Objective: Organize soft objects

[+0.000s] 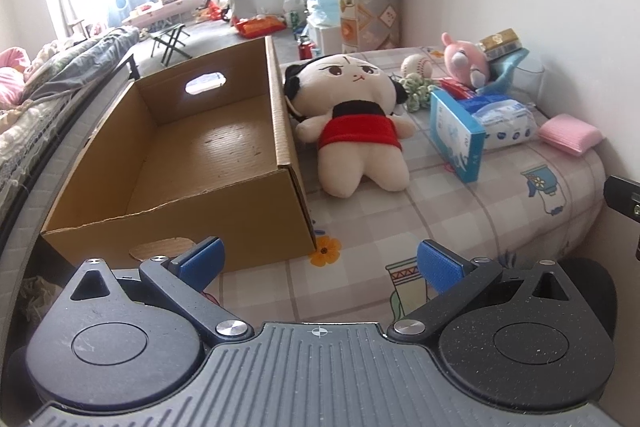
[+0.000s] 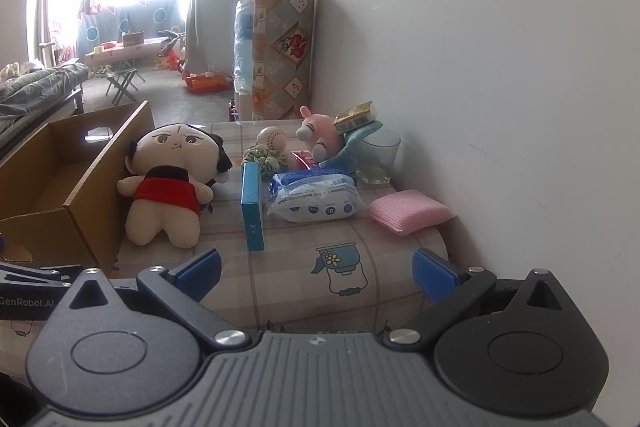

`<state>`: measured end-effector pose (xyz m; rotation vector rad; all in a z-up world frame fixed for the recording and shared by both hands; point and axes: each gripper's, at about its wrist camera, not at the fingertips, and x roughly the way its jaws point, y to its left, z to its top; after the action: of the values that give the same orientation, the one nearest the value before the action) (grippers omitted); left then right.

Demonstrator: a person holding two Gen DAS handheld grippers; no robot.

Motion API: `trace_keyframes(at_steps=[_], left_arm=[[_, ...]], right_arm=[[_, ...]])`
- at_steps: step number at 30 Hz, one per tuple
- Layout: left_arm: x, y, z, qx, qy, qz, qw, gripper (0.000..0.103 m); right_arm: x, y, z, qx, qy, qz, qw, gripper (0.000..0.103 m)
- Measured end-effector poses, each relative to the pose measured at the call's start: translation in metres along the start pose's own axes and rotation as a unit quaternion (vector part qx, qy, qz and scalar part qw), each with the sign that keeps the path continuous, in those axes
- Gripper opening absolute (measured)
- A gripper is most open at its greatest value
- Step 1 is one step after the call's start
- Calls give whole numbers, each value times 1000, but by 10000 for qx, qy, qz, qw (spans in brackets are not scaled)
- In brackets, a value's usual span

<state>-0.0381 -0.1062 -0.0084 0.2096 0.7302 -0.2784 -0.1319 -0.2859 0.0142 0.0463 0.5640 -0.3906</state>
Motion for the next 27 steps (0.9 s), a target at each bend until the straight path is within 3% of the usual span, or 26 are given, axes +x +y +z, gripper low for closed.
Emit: trace_keyframes(at_steps=[27], left_arm=[[-7,22,-10,-43,-34,-201,9998,103]], right_arm=[[-16,21,-3,-26,-21,-119,9999,103]])
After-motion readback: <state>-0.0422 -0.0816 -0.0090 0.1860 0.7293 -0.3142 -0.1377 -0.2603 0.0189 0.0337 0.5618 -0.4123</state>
